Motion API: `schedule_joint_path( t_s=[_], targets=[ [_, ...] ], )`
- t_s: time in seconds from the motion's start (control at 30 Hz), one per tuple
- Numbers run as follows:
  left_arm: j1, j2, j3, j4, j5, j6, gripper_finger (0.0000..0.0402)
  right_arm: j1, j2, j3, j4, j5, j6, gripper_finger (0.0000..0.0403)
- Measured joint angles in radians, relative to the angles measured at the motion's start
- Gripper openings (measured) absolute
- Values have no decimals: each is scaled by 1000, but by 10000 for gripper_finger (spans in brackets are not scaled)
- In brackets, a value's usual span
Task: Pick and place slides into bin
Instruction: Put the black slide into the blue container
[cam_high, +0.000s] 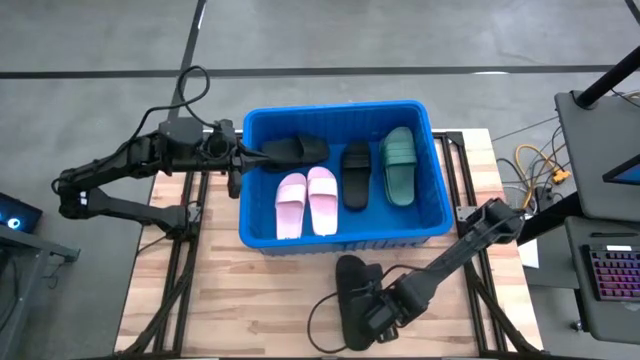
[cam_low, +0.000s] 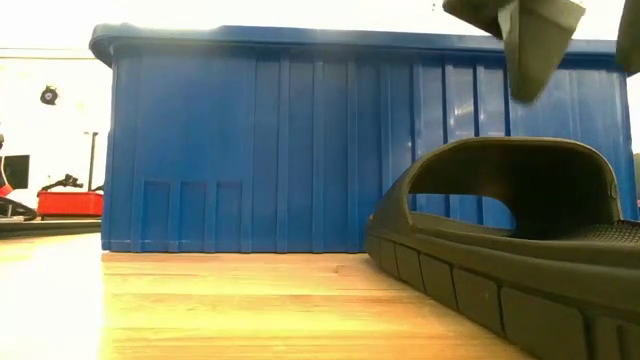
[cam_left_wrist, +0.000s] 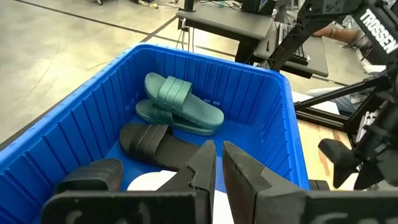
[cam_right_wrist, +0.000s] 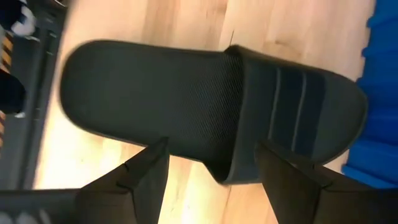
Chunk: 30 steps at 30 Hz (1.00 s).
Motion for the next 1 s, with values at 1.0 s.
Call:
schedule_joint_path(
  t_s=[1.0],
  targets=[
    [1,11,-3,-1,0,-6,13,9,140,-5,23,380,34,125]
  ],
)
